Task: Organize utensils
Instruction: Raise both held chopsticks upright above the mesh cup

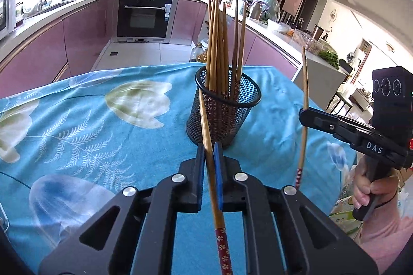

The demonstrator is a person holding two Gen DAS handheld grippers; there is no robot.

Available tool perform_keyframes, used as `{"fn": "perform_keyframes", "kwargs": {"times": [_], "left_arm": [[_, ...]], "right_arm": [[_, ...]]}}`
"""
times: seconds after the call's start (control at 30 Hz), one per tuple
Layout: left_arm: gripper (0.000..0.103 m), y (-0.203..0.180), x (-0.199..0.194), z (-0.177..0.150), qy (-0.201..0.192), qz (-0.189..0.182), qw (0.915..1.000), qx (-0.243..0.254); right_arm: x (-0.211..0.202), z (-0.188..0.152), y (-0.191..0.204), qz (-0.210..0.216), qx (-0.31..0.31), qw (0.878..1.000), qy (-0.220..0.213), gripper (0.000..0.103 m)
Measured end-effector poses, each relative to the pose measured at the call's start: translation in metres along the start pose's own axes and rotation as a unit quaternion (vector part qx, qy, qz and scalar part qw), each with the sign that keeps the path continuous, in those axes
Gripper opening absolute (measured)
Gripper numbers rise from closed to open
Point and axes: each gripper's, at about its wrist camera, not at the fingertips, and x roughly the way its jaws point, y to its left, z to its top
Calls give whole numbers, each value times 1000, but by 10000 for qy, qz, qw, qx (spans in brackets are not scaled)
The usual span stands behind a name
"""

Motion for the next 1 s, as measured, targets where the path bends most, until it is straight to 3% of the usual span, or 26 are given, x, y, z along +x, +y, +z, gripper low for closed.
{"fn": "perform_keyframes", "kwargs": {"times": [0.27, 0.37, 1.0], "left_arm": [[8, 13, -9, -11, -3, 19, 9996, -274], [7, 16, -15, -12, -93, -138, 9992, -374], [7, 2, -37, 1, -426, -415, 9978, -294]], "right_arm": [[-1, 2, 4, 93, -33, 9999, -29, 6], [-3, 2, 4, 129, -41, 9999, -46, 6], [-9, 24, 27, 303, -382, 9983, -331, 6]]}}
